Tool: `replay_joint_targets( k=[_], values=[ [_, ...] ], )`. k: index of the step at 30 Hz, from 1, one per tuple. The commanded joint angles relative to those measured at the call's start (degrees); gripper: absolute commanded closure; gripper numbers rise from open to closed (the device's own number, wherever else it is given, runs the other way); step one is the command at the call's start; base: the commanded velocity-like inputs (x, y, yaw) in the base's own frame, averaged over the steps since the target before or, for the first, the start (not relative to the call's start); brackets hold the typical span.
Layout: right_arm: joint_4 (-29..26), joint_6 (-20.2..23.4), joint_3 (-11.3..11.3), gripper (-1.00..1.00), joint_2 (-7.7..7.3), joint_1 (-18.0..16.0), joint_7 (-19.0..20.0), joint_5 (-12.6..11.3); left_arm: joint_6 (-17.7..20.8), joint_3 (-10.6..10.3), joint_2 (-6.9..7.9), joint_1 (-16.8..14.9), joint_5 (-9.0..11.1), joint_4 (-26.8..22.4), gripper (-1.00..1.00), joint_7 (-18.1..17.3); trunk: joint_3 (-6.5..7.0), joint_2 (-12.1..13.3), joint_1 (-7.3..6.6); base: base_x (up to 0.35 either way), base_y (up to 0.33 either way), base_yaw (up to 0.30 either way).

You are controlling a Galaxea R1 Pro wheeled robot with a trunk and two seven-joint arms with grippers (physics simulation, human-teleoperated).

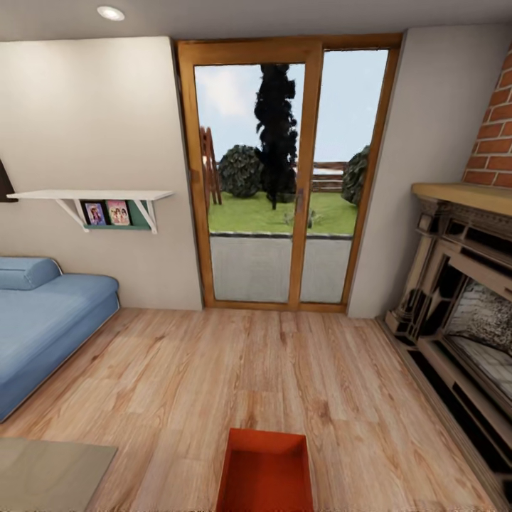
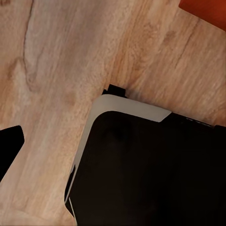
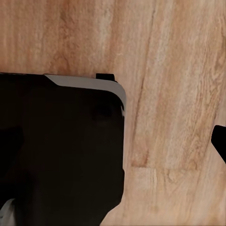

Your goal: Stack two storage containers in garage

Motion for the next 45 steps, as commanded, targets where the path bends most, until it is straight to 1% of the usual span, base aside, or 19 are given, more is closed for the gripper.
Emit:
replay_joint_targets(
  k=[1,16,26,45],
  values=[
    [0.18,-0.36,0.48,-1.0,0.03,-0.09,-0.11,-0.63,0.01,-0.49,0.0,-0.02,0.46,-0.05,-1.0,0.18,-0.19,-0.09,0.01,0.0,0.0,-0.024],
    [0.18,-0.31,0.54,-1.0,-0.05,-0.05,-0.11,-0.97,0.01,-0.48,0.0,-0.02,0.39,-0.05,-1.0,0.18,-1.59,-0.09,0.01,0.0,0.0,-0.106],
    [0.18,-0.3,0.74,-1.0,-0.06,-0.04,-0.11,-0.47,0.01,-0.48,0.0,-0.02,0.38,-0.05,-1.0,0.18,-2.51,-0.09,0.01,0.0,0.0,-0.083],
    [0.18,-0.3,1.33,-1.0,-0.35,-0.05,-0.03,-0.11,0.01,-0.48,0.0,-0.02,0.38,-0.05,-1.0,0.18,-4.27,-0.09,0.01,0.0,0.0,-0.008]
  ],
)
